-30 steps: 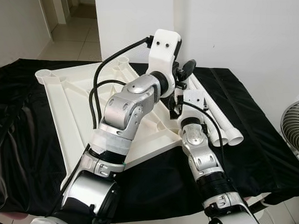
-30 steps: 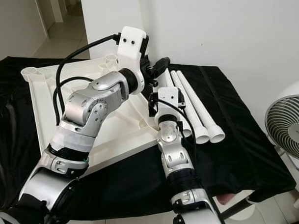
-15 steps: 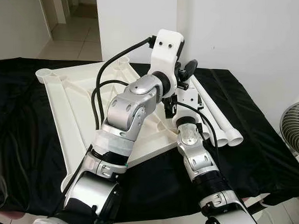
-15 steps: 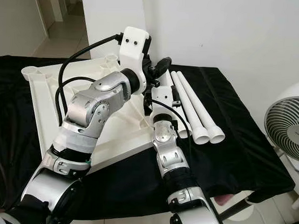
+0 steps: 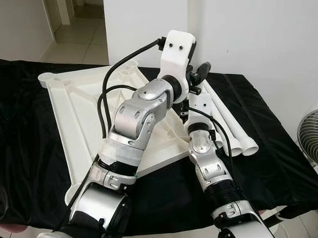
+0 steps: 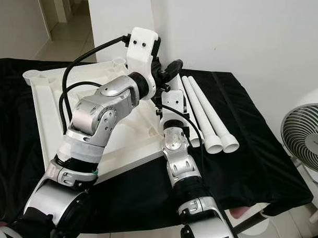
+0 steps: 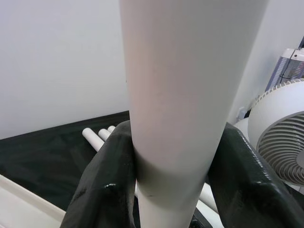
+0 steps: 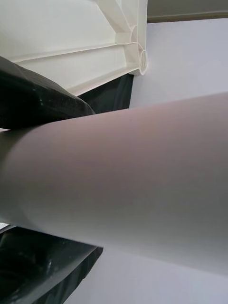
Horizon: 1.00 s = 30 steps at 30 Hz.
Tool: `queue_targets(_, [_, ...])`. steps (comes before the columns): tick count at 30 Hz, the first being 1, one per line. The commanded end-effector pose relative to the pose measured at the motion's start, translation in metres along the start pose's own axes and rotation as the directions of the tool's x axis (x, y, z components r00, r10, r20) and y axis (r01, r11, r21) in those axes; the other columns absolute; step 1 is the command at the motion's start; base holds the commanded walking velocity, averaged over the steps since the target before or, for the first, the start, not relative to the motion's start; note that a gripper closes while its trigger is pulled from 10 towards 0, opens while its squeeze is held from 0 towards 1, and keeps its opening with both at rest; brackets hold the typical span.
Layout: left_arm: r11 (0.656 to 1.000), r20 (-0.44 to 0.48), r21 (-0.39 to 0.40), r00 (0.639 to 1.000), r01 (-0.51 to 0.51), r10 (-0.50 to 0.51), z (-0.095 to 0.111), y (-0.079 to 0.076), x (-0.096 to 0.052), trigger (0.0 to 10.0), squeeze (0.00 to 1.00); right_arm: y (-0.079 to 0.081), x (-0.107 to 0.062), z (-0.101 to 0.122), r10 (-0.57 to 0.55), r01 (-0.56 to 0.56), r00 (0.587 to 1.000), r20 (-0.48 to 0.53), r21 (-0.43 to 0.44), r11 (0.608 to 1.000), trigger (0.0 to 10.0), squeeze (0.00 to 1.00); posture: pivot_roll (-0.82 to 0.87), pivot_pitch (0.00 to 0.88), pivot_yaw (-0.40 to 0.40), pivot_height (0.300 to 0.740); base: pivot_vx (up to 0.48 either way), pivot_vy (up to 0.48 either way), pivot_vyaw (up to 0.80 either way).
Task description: Building children table
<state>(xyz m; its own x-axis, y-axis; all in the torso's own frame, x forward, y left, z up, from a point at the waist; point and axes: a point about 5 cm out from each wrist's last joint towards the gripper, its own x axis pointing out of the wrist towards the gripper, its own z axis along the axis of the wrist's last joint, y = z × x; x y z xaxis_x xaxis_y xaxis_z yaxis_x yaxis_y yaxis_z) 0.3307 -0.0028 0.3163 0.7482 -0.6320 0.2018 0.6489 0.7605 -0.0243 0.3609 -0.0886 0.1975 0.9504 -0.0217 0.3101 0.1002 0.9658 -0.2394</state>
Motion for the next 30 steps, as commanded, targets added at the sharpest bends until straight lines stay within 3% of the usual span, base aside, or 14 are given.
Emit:
queue_targets(1, [0.997, 0.034, 0.023, 0.996, -0.079, 0.078, 0.009, -0.001, 0.001, 10.0, 0.00, -0.001, 0.002, -0.001, -0.006, 0.006, 1.000, 0.000, -0.016, 1.000, 0.0, 0.00, 0.02, 0.013, -0.049, 0.740, 0.000, 0.000, 0.00])
queue_targets(4, [0.996, 0.036, 0.025, 0.996, -0.081, 0.081, 0.009, -0.001, 0.001, 10.0, 0.00, -0.002, 0.002, -0.001, -0.014, 0.014, 1.000, 0.000, -0.018, 1.000, 0.0, 0.00, 0.02, 0.013, -0.049, 0.740, 0.000, 0.000, 0.00])
queue_targets(5, [0.996, 0.045, 0.027, 0.995, -0.090, 0.089, 0.010, -0.001, 0.001, 10.0, 0.00, -0.004, 0.003, -0.001, -0.024, 0.024, 1.000, -0.005, -0.015, 1.000, 5.0, 0.00, 0.02, 0.017, -0.046, 0.740, 0.000, 0.000, 0.00])
queue_targets(6, [0.993, 0.117, 0.068, 0.989, -0.099, 0.091, 0.015, -0.001, 0.000, 10.0, 0.00, -0.004, 0.004, -0.001, -0.025, 0.025, 1.000, -0.008, -0.008, 1.000, 10.0, 0.00, 0.02, 0.017, -0.046, 0.740, 0.000, 0.000, 0.00])
queue_targets(10, [0.987, 0.203, 0.119, 0.976, -0.108, 0.082, 0.020, -0.002, -0.002, 10.0, 0.00, -0.004, 0.005, -0.001, -0.024, 0.024, 1.000, -0.011, 0.001, 1.000, 10.0, 0.00, 0.02, 0.016, -0.045, 0.740, 0.000, 0.000, 0.00])
queue_targets(11, [0.995, 0.192, 0.069, 0.980, -0.070, 0.056, 0.018, -0.004, -0.003, 10.0, 0.29, -0.003, 0.004, -0.001, -0.023, 0.023, 1.000, -0.010, 0.005, 1.000, 10.0, 0.00, 0.02, 0.016, -0.043, 0.740, 0.000, 0.000, 0.00])
queue_targets(12, [0.999, 0.179, 0.030, 0.983, -0.039, 0.033, 0.016, -0.005, -0.003, 10.0, 1.00, -0.003, 0.004, -0.001, -0.021, 0.021, 1.000, -0.010, 0.007, 1.000, 10.0, 0.00, 0.02, 0.017, -0.043, 0.740, 0.000, 0.000, 0.00])
queue_targets(22, [1.000, 0.185, 0.009, 0.983, -0.010, 0.008, 0.016, -0.007, -0.004, 10.0, 1.00, -0.004, 0.004, -0.002, -0.025, 0.026, 0.999, -0.022, 0.021, 0.999, 10.0, 0.00, 0.02, 0.021, -0.041, 0.740, 0.000, 0.000, 0.00])
queue_targets(23, [1.000, 0.190, 0.014, 0.982, -0.013, 0.010, 0.017, -0.007, -0.004, 10.0, 0.05, -0.004, 0.004, -0.002, -0.025, 0.026, 0.999, -0.022, 0.023, 0.999, 10.0, 0.00, 0.02, 0.021, -0.041, 0.740, 0.000, 0.000, 0.00])
queue_targets(24, [1.000, 0.197, 0.017, 0.980, -0.015, 0.011, 0.017, -0.006, -0.004, 10.0, 0.00, -0.004, 0.004, -0.002, -0.026, 0.026, 0.999, -0.020, 0.024, 0.999, 10.0, 0.00, 0.02, 0.021, -0.041, 0.740, 0.000, 0.000, 0.00])
queue_targets(30, [1.000, 0.203, 0.010, 0.979, -0.026, 0.023, 0.017, -0.003, -0.003, 10.0, 0.00, -0.003, 0.004, -0.002, -0.020, 0.020, 1.000, -0.012, 0.028, 0.999, 10.0, 0.00, 0.02, 0.021, -0.041, 0.740, 0.000, 0.000, 0.00])
